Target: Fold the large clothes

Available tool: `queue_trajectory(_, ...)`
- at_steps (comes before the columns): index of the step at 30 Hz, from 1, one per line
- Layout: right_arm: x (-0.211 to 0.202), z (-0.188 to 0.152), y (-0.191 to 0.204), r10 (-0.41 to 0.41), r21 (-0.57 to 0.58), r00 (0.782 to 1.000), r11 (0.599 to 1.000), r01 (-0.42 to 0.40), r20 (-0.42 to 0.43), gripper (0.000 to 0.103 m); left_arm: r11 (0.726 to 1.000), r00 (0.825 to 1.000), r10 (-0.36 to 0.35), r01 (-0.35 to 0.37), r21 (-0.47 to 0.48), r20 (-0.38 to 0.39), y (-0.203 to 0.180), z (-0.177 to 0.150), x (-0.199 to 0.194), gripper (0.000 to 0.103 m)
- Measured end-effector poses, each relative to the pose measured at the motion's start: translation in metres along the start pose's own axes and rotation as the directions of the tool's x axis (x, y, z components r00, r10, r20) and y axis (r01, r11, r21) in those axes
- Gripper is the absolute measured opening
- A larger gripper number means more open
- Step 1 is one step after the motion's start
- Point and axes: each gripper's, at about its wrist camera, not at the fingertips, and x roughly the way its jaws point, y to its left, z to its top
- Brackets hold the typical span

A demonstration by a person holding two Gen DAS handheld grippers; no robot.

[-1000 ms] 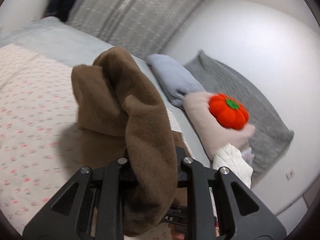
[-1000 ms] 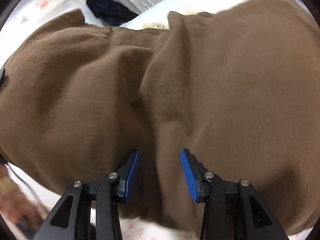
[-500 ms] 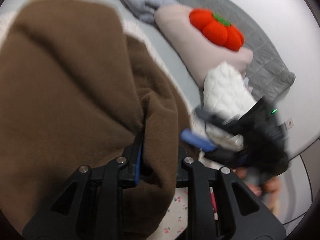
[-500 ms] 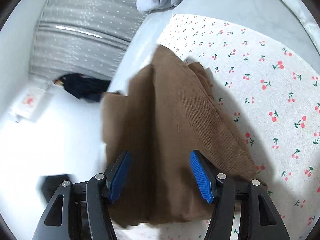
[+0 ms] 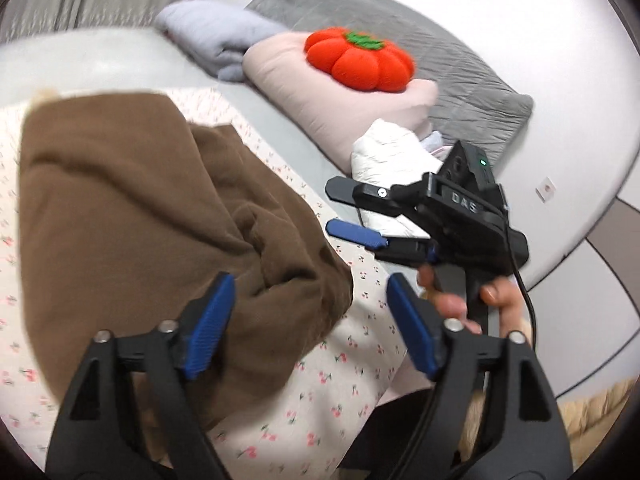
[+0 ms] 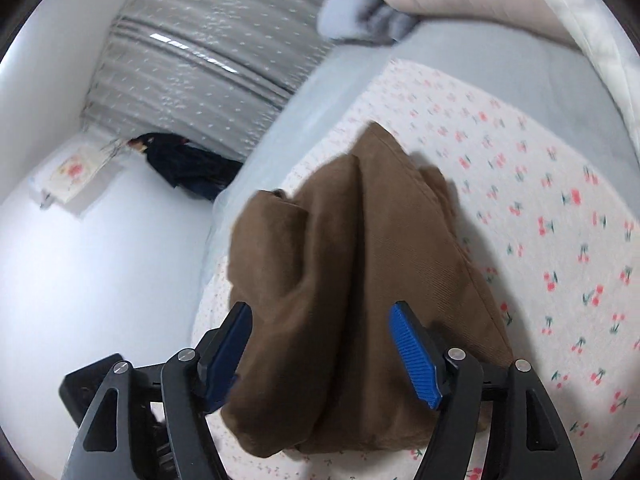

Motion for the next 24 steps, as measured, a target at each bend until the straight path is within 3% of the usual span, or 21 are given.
queue_trajectory(1, -0.002, 0.000, 0.004, -0.001, -0.015, 1.000, 1.000, 0.001, 0.005, 0.074, 1.000, 1.000, 0.019, -0.019, 0.011, 0.016, 0.004, -0.002, -0.010, 0.087)
queue_trajectory(3, -0.002, 0.001, 0.016, 0.024, -0.058, 1.000, 0.998, -0.024, 0.009, 0.075, 0.990, 0.989, 0.136, -0.137, 0.012, 0.062, 0.013, -0.001, -0.021, 0.096)
queue_trajectory(5, 0.009, 0.005, 0.031, 0.076, -0.091, 0.997, 0.993, -0.079, -0.030, 0.075, 0.966, 0.961, 0.258, -0.256, -0.032, 0.096, 0.038, 0.000, -0.031, 0.098)
queue_trajectory(6, 0.020, 0.008, 0.037, 0.098, -0.104, 0.993, 0.989, -0.104, -0.059, 0.075, 0.958, 0.953, 0.285, -0.279, -0.072, 0.103, 0.053, -0.003, -0.033, 0.098)
queue_trajectory(9, 0.049, 0.012, 0.059, 0.059, -0.167, 0.985, 0.982, -0.086, -0.162, 0.075, 0.938, 0.951, 0.287, -0.255, -0.236, 0.111, 0.104, -0.016, -0.039, 0.098)
queue_trajectory(11, 0.075, 0.022, 0.071, -0.042, -0.250, 0.981, 0.968, -0.007, -0.188, 0.075, 0.917, 0.953, 0.287, -0.244, -0.315, 0.098, 0.128, -0.021, -0.037, 0.098)
queue_trajectory(13, 0.105, 0.034, 0.073, -0.121, -0.294, 0.967, 0.954, 0.051, -0.225, 0.075, 0.909, 0.960, 0.260, -0.207, -0.361, 0.105, 0.145, -0.023, -0.037, 0.098)
queue_trajectory(16, 0.153, 0.050, 0.064, -0.211, -0.305, 0.935, 0.945, 0.121, -0.285, 0.075, 0.894, 0.950, 0.278, -0.202, -0.401, 0.141, 0.161, -0.023, -0.034, 0.094)
queue_trajectory(18, 0.174, 0.052, 0.054, -0.280, -0.342, 0.918, 0.923, 0.177, -0.282, 0.061, 0.883, 0.954, 0.259, -0.171, -0.437, 0.149, 0.171, -0.022, -0.029, 0.088)
queue_trajectory(19, 0.182, 0.051, 0.054, -0.264, -0.343, 0.916, 0.927, 0.154, -0.303, 0.035, 0.880, 0.957, 0.243, -0.149, -0.451, 0.157, 0.174, -0.022, -0.028, 0.082)
queue_trajectory(20, 0.181, 0.049, 0.059, -0.248, -0.348, 0.922, 0.927, 0.137, -0.296, 0.019, 0.882, 0.959, 0.230, -0.134, -0.451, 0.165, 0.175, -0.023, -0.027, 0.074)
queue_trajectory(22, 0.161, 0.046, 0.077, -0.222, -0.400, 0.949, 0.909, 0.118, -0.225, 0.012, 0.900, 0.962, 0.193, -0.095, -0.426, 0.193, 0.172, -0.021, -0.030, 0.060)
queue_trajectory(24, 0.128, 0.052, 0.087, -0.131, -0.392, 0.980, 0.918, 0.063, -0.150, 0.010, 0.919, 0.961, 0.166, -0.071, -0.387, 0.220, 0.166, -0.019, -0.034, 0.052)
